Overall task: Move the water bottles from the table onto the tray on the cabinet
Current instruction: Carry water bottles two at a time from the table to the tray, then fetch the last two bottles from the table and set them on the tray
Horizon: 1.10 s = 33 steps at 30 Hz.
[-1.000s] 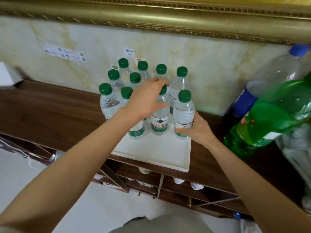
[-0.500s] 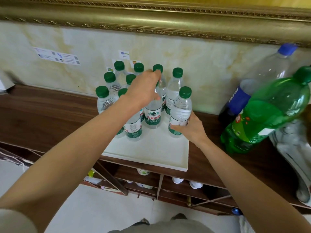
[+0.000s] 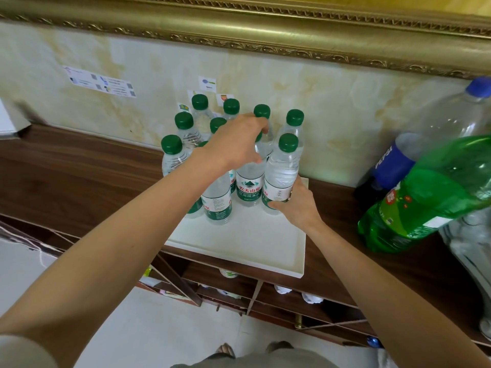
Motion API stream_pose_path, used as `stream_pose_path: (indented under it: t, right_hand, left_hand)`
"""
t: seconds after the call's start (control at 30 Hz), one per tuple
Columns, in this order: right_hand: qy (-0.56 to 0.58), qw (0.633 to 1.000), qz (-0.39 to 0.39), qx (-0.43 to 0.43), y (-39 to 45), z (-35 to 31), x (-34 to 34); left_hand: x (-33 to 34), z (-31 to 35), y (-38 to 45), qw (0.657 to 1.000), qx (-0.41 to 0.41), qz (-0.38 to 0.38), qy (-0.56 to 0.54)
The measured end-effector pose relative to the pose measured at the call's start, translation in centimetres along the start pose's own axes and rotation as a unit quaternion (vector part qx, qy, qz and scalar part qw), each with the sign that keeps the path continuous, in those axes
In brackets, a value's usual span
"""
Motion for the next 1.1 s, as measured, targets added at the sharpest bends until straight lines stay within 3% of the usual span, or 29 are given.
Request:
stream_pose_path:
  t: [0.7,0.8,0.9,1.0,1.1]
  right_hand:
    - [-0.047,0.997,0.014,0.054,-0.3,0.3,-0.5]
    - [-0.124,0.992,0.028,0.024,-1.4,-0.5,-2.0]
    - [-0.142,0.989,0.012,-0.030,-2.7,-2.6,-2.1]
    - [-0.102,0.987,-0.073,-0.096,-4.1,-5.5,0.6]
    - [-0.068,0.972,-0.176,-0.140,-5.5,-7.2,5.0]
  left_hand:
    - [0.2,0.1,-0.4,0.998,0.013,0.028,0.057]
    - [-1.1,0.6,-1.5,0.996,0.008,0.085,0.038]
    - [-3.3,0.7,-4.1,0.976,-0.027,0.214,-0.040]
    - [-3.9,-0.1,-8.1,0.948,-0.081,0.293,-0.088]
    - [-2.3,-2.5,-13.0,0.931,-0.183,0.304,-0.084]
Point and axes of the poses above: each hand's wrist, its own y-axis towards the middle knuckle, its own x-axis out of the palm, z = x × y, the point moved 7 cm from there along y, towards the middle knuckle, and after that the axes turned 14 degrees about y, right-handed, at the moved point
